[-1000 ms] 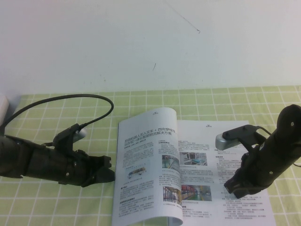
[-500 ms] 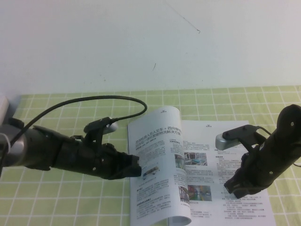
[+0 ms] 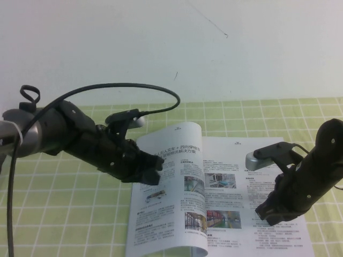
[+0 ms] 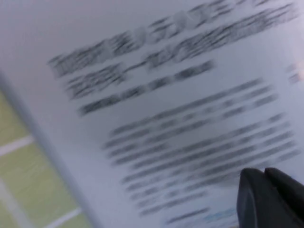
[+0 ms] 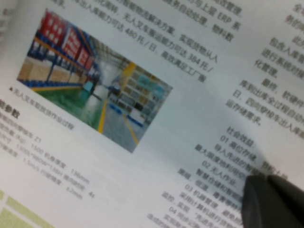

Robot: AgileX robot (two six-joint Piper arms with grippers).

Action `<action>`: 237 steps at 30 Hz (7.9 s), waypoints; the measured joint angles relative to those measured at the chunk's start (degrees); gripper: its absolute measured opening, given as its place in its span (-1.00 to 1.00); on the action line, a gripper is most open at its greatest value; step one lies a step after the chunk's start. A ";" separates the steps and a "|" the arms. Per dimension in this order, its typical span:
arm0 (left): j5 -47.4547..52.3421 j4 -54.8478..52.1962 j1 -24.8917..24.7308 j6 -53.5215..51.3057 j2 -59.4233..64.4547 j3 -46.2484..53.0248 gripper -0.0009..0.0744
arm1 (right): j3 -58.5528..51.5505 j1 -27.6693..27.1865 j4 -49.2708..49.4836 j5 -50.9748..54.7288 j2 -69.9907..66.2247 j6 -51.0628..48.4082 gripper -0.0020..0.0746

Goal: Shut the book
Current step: 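Close the open booklet and leave it lying on the table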

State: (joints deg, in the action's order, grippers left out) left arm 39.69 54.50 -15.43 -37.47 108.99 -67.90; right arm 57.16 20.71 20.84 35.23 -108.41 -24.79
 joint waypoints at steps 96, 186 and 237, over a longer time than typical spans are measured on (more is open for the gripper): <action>13.33 22.44 -1.14 -8.94 9.92 -14.02 -0.21 | 0.00 0.00 -0.20 -0.26 0.00 0.00 -0.95; 29.15 -22.10 -1.25 11.79 -16.36 -39.94 -0.97 | 2.34 -4.52 -10.62 18.02 48.38 -4.41 -0.95; -26.39 -37.45 -5.62 23.64 -77.97 58.68 -0.98 | -58.77 -4.52 -4.65 -18.26 95.97 -5.97 -0.95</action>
State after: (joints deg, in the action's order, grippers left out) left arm 13.30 17.06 -21.05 -13.83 31.03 -9.22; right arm -1.61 16.19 16.19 16.97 -12.44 -30.76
